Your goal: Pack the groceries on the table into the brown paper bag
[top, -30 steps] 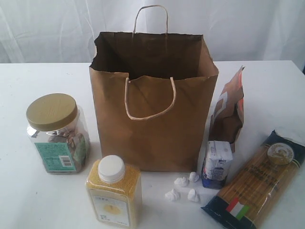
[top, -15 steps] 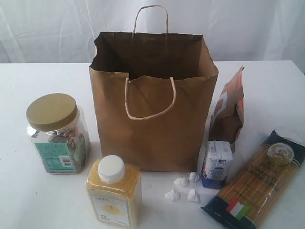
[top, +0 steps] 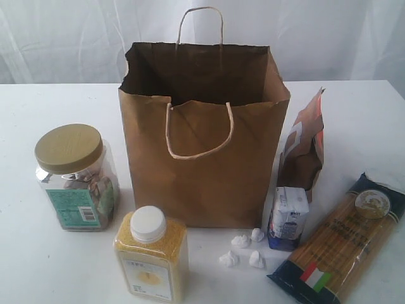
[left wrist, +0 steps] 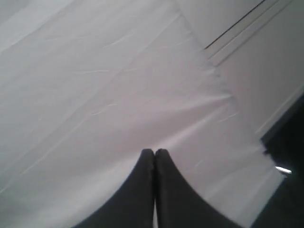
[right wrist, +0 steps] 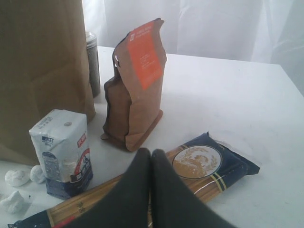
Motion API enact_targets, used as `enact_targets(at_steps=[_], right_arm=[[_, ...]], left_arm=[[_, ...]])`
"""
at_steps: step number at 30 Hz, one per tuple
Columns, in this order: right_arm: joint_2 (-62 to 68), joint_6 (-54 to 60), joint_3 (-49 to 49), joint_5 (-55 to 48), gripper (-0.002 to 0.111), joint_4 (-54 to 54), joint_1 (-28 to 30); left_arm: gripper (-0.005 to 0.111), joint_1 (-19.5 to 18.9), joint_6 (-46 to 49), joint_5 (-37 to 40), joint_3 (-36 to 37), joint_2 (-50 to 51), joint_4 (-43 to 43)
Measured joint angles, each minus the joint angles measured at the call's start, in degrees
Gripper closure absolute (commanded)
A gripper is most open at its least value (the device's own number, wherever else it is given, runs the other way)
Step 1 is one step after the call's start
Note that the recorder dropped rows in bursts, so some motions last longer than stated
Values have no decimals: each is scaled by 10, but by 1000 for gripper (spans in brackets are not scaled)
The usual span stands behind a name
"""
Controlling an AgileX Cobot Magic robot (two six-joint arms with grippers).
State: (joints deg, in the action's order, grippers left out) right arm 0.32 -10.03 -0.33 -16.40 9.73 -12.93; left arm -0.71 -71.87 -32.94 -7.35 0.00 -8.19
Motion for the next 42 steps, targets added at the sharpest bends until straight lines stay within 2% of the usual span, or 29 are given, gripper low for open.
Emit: enact_targets(at_steps=[4, 6, 8, 11, 13, 15, 20, 24, 27, 33, 42], right_arm=[[0, 0, 0, -1, 108, 0, 0], [0, 0, 0, -1, 108, 0, 0], [0, 0, 0, -1, 108, 0, 0], [0, 0, 0, -1, 108, 0, 0], [0, 0, 0, -1, 108, 0, 0], [0, 0, 0, -1, 108, 0, 0], [0, 0, 0, -1, 108, 0, 0], [0, 0, 0, -1, 108, 0, 0], [0, 0, 0, -1, 108, 0, 0], [0, 0, 0, -1, 108, 0, 0], [0, 0, 0, -1, 108, 0, 0]], left_arm=[[107, 0, -70, 24, -99, 0, -119], [107, 0, -98, 52, -167, 6, -211], [107, 0, -150, 87, -230, 26, -331], [107, 0, -319, 137, -320, 71, -582], [107, 0, -418, 133, -360, 114, -736], [107, 0, -460, 96, -394, 176, -814], [107, 0, -486, 15, -439, 339, -878], [107, 0, -486, 12, -458, 439, -903], [107, 0, -451, 24, -459, 496, -907], [107, 0, -419, 31, -459, 564, -909], [107, 0, -413, 19, -459, 595, -909]])
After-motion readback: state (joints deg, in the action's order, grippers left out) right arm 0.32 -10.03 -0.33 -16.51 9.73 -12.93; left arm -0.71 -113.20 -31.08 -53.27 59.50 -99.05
